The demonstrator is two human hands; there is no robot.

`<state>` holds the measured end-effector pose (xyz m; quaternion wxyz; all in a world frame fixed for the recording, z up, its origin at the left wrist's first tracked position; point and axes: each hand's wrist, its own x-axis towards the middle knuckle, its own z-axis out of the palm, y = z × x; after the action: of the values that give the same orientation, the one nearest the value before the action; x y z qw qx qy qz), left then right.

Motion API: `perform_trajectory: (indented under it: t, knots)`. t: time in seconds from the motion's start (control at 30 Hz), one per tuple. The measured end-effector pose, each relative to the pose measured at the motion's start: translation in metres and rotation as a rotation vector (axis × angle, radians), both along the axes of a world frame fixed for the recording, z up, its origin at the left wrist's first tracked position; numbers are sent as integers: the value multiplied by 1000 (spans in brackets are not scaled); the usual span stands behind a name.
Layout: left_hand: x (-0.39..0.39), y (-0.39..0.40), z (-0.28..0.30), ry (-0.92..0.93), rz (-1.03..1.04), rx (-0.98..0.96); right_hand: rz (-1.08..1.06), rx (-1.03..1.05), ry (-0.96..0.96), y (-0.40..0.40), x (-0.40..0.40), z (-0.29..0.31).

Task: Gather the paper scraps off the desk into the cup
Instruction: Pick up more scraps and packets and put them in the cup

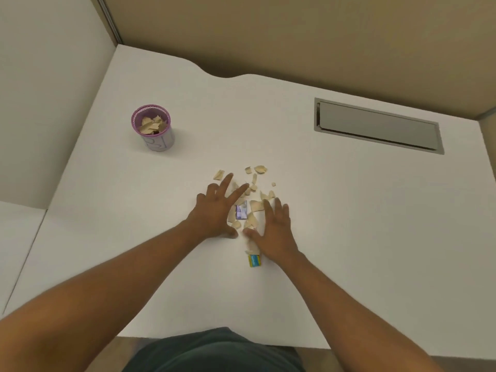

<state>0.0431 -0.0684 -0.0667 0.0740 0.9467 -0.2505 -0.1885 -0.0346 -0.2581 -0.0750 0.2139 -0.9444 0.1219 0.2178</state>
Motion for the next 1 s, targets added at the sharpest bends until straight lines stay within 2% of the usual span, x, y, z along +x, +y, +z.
perform_trajectory:
  t: [0.07,0.17,0.33,0.43,0.6,0.67,0.73,0.8,0.93,1.0]
  knots:
    - [-5,-15,-2,-26,-43,39,33,14,-71,12,-3,-1]
    - [-8,-23,-4,-16,-33,52,77,-148,-154,13,0,2]
    - [-5,-28,2,-12,-38,126,128,-222,-21,4,22,7]
    - [1,-33,8,69,-27,139,177,-145,-5,6,30,9]
    - [1,-29,11,80,49,-15,249,-72,-158,2,20,12]
    - [2,-23,12,118,79,-64,211,11,-158,-5,18,13]
    - [3,-14,12,154,95,-122,116,178,-144,-15,17,17]
    - [1,0,13,162,90,-167,87,207,-165,-26,14,21]
    - [-12,22,11,-8,142,5,18,51,-1,-27,-2,23]
    - [-20,22,7,-1,215,92,-11,46,48,-17,-8,17]
